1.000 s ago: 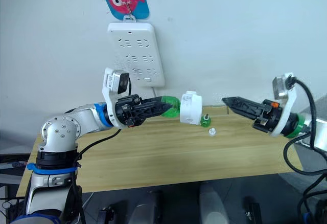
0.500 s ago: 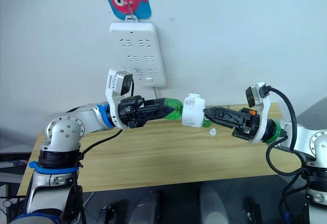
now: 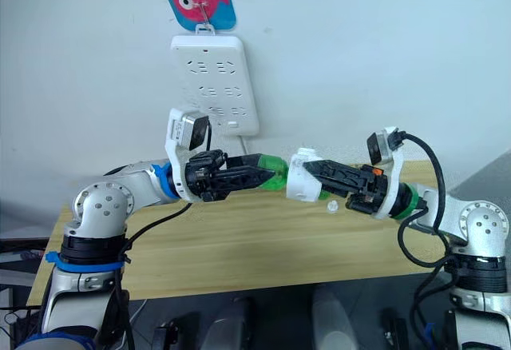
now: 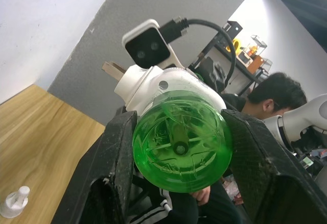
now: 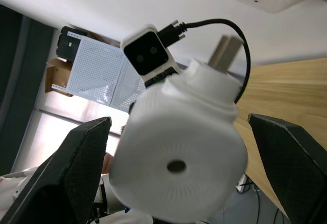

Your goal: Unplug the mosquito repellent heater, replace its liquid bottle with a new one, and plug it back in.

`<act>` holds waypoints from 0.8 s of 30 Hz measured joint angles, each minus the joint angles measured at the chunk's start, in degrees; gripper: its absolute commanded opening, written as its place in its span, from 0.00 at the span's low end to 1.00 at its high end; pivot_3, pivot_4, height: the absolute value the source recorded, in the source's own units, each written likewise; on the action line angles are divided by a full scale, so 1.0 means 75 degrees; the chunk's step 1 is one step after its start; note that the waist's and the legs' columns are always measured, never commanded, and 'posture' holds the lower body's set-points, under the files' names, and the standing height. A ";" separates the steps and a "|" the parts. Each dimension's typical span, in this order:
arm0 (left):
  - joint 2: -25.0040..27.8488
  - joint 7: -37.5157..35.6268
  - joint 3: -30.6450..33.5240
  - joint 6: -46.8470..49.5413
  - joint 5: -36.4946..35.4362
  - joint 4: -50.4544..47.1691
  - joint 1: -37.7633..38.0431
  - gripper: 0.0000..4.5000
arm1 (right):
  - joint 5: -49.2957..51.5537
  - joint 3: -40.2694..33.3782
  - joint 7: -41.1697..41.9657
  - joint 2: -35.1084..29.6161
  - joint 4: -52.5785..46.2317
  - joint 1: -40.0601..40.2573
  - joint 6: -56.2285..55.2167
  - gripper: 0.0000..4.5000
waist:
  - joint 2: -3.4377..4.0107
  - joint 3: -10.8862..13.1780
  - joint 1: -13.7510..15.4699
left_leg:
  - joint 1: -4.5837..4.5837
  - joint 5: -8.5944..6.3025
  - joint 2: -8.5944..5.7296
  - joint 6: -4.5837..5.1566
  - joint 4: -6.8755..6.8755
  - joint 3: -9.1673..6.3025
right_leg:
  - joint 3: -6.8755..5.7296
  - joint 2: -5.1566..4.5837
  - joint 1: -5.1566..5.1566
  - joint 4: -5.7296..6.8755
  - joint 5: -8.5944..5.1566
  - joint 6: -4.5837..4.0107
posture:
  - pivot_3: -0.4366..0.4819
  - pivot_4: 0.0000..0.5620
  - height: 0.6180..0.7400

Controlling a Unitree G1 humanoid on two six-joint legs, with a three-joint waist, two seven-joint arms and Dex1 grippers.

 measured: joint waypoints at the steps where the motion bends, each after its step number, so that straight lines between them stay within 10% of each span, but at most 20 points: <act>1: 0.0000 -0.0031 -0.0003 -0.0007 0.0016 0.0000 0.0001 0.51 | 0.0000 0.0000 0.0000 -0.0001 0.0020 -0.0025 0.0027 0.86 | 0.0000 0.0000 0.0001 | 0.0000 0.0000 -0.0001 0.0000 0.0000 0.0000 | 0.0000 0.0000 0.0000 0.0000 0.0000 0.0000 | 0.31 0.38 0.95; 4: 0.0008 -0.0075 -0.0032 -0.0022 0.0121 -0.0038 0.0017 0.51 | 0.0004 -0.0024 0.0041 -0.0028 0.0156 -0.0073 0.0117 0.64 | 0.0000 0.0000 0.0002 | 0.0000 0.0000 -0.0001 0.0000 -0.0001 0.0002 | 0.0001 -0.0001 0.0000 0.0000 0.0000 0.0000 | 0.32 0.37 0.95; 24: -0.0114 -0.0164 -0.0069 -0.0312 0.0300 -0.0058 0.0075 0.51 | 0.0003 -0.0049 0.0115 -0.0075 0.0375 -0.0214 0.0207 0.64 | 0.0001 -0.0001 -0.0001 | 0.0000 0.0000 0.0000 0.0000 0.0000 0.0001 | 0.0000 0.0000 0.0000 0.0002 0.0000 0.0000 | 0.32 0.36 0.95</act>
